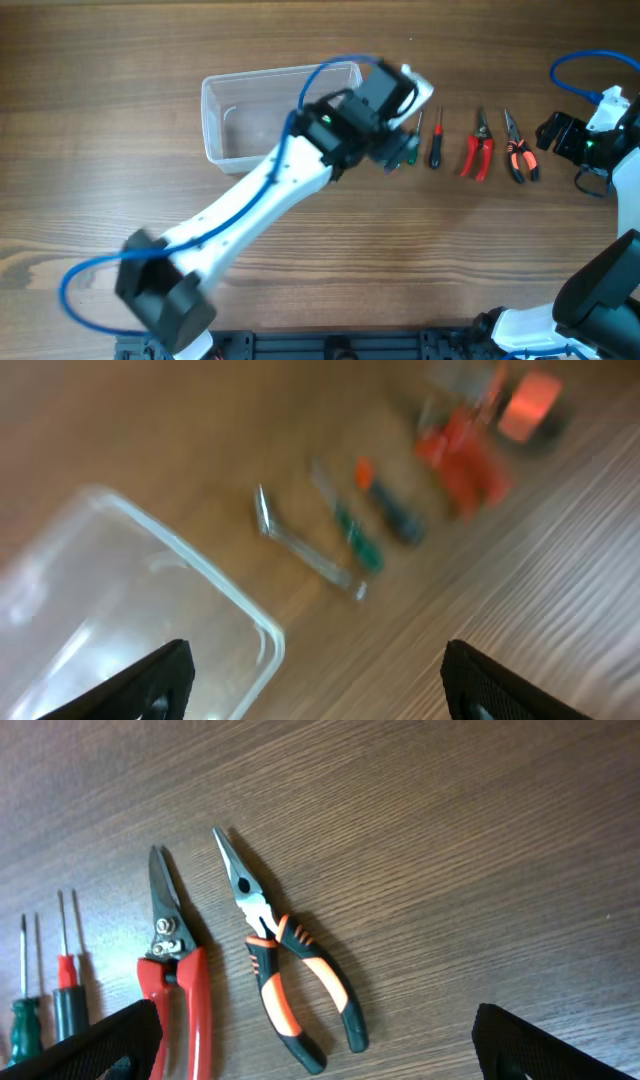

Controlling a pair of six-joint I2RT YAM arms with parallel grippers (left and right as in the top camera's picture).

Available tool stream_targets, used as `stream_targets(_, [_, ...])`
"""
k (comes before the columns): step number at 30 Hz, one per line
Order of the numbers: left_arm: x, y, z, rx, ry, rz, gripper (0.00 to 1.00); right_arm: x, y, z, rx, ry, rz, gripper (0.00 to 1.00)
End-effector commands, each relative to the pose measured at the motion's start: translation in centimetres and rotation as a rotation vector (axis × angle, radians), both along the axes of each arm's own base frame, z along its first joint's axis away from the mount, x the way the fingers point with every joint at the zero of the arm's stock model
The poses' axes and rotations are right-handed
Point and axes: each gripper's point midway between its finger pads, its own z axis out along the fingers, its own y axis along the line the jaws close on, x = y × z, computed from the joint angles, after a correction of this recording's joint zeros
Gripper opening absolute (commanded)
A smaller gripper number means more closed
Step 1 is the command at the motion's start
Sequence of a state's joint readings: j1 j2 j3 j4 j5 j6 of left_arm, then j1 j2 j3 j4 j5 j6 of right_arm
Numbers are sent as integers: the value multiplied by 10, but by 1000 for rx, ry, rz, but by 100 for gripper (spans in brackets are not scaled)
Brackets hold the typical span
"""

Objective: Pack container
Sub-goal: 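Release the container and retract the left arm to the side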

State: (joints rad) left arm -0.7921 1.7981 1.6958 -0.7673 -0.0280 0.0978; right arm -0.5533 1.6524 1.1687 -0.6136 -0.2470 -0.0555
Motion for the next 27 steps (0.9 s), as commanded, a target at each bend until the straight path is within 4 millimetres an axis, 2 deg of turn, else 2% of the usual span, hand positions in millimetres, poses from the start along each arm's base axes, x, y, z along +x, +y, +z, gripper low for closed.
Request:
stream_targets(1, [-1, 28, 115, -198, -135, 110, 79, 4, 2, 1, 66, -10, -80, 100])
stream_targets(3, [10, 70, 134, -173, -198, 239, 79, 4, 2, 1, 87, -11, -115, 100])
stream_targets(5, [26, 131, 143, -129, -232, 451, 81, 4, 2, 0, 104, -11, -144, 100])
stream_targets(7, [36, 197, 142, -88, -221, 663, 81, 4, 2, 1, 117, -12, -166, 100])
stream_targets(9, [40, 257, 132, -76, -165, 854, 80, 4, 2, 0, 124, -12, -178, 100])
stream_targets(10, [40, 281, 127, -70, -142, 930, 80, 4, 2, 0, 123, -11, -178, 100])
stream_targets(13, [32, 366, 104, -105, -21, 1244, 82, 4, 2, 0, 121, -12, -175, 100])
stream_targets(17, [18, 453, 74, -205, 135, 1488, 77, 3, 3, 0, 125, -4, -176, 100])
stream_targets(19, [12, 483, 63, -232, 179, 1563, 78, 0, 5, -2, 131, 8, -176, 99])
stream_targets(20, [7, 501, 55, -232, 201, 1613, 92, -2, 6, -3, 136, 19, -177, 94])
stream_targets(21, [3, 514, 49, -228, 218, 1650, 100, -5, 7, -5, 140, 35, -180, 86])
stream_targets(24, [-6, 545, 32, -220, 260, 1735, 100, -18, 14, -11, 163, 96, -189, 79])
stream_targets(27, [-14, 565, 18, -214, 297, 1792, 100, -24, 15, -14, 161, 127, -195, 79])
